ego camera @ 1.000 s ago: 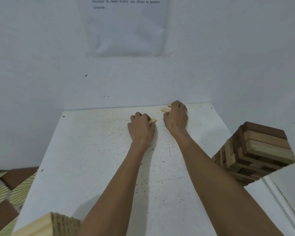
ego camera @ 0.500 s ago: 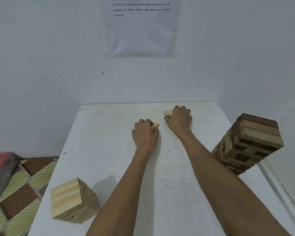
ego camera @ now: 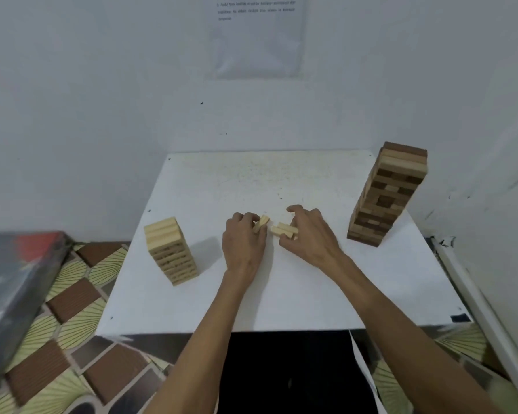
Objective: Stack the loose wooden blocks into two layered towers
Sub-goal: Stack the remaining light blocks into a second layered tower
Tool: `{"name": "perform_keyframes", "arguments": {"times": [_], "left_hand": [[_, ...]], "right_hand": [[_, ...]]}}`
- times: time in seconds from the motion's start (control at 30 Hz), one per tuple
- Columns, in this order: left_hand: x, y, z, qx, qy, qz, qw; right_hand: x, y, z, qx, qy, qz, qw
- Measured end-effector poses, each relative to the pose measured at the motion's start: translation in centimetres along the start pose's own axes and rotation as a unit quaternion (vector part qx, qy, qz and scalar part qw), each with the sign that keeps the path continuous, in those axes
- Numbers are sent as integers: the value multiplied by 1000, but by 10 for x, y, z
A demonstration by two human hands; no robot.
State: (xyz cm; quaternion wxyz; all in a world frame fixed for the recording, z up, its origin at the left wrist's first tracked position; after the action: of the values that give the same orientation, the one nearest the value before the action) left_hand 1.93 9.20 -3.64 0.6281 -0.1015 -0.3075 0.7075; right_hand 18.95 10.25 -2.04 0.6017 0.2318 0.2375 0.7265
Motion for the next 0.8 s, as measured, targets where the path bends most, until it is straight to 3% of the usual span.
{"name": "perform_keyframes", "arguments": {"times": [0.1, 0.2, 0.4, 0.57, 0.8], "left_hand": [[-14, 7, 5, 1, 29, -3, 1000], [-17, 9, 4, 33, 100, -59, 993], [-23, 12, 17, 6, 215, -113, 970], [-23, 14, 19, -2, 302, -132, 944], [-8, 3, 9, 13, 350, -139, 926]], "right_hand": [[-33, 3, -6, 17, 69, 59, 996], [-45, -2, -7, 63, 106, 84, 989], [-46, -17, 2, 52, -70, 41, 995], [-48, -26, -2, 18, 66, 15, 998], [-34, -25, 0, 66, 105, 57, 991]]}}
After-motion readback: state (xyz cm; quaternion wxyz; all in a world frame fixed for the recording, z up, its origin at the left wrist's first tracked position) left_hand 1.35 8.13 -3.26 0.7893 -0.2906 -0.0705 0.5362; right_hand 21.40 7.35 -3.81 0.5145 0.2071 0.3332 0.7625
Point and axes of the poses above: each hand's wrist, its own x-axis towards the middle knuckle, its own z-axis out of the back of the hand, y = z × x, the point moved 4 cm from there along x, towards the middle knuckle, and after that the axes turned 7 degrees about x, right-handed, at the moved point
